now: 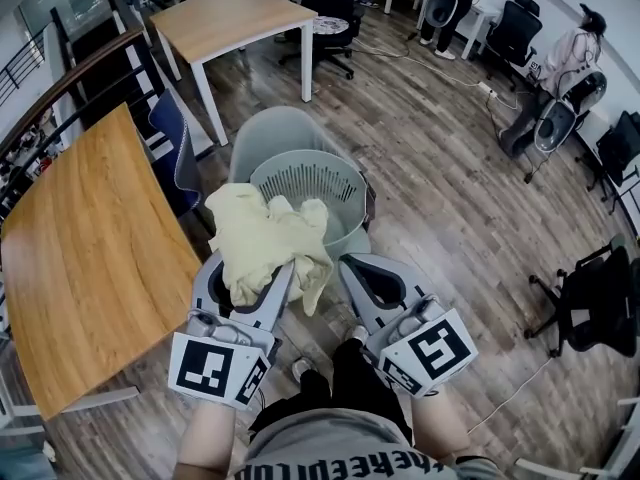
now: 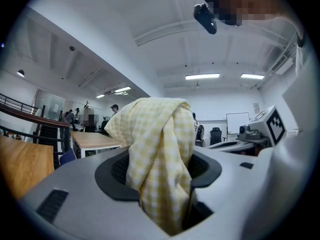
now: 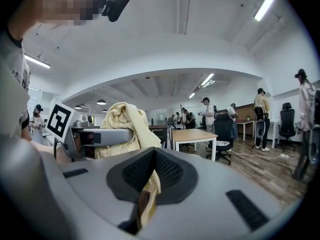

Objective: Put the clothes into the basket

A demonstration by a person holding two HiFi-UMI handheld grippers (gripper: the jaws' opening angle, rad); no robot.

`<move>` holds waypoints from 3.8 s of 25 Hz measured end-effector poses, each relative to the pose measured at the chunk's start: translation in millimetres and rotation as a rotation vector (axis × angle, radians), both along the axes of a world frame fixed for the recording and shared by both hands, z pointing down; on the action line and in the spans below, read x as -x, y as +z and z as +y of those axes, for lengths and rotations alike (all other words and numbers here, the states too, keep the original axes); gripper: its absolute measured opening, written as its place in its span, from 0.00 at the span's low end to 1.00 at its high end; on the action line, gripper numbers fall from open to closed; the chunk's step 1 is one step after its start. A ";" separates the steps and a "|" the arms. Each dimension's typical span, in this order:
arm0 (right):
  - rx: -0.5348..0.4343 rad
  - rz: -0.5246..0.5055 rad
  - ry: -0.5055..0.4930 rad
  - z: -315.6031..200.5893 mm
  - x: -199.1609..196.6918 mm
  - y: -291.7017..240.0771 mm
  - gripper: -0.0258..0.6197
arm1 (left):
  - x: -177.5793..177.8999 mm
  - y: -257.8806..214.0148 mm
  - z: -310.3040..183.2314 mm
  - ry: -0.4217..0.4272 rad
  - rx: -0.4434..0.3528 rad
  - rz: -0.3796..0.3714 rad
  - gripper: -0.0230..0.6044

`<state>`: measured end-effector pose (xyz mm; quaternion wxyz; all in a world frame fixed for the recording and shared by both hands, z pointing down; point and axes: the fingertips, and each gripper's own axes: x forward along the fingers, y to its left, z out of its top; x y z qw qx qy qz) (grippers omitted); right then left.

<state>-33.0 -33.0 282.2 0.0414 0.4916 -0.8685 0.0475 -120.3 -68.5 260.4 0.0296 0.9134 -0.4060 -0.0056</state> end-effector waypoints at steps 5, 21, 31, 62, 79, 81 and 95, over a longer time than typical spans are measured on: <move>0.005 -0.002 0.005 -14.3 -11.1 4.7 0.05 | -7.0 5.0 -13.3 -0.004 0.012 0.004 0.44; -0.003 -0.017 -0.060 -98.7 -36.7 -2.8 0.05 | -25.1 -17.1 -90.5 -0.081 -0.022 0.009 0.44; -0.006 -0.020 -0.098 -143.8 -50.9 -4.4 0.05 | -32.2 -25.7 -130.3 -0.136 -0.045 0.008 0.44; 0.138 -0.042 -0.197 -217.8 -58.5 69.6 0.05 | -57.2 115.6 -191.9 -0.177 0.248 -0.074 0.44; 0.241 -0.047 -0.210 -224.9 -65.1 116.7 0.05 | -72.6 204.3 -189.8 -0.167 0.417 -0.147 0.44; 0.254 -0.045 -0.212 -225.0 -64.6 122.0 0.05 | -73.0 213.2 -189.2 -0.166 0.435 -0.154 0.44; 0.299 -0.047 -0.212 -231.2 -69.7 144.3 0.05 | -84.3 266.9 -180.5 -0.132 0.554 -0.219 0.45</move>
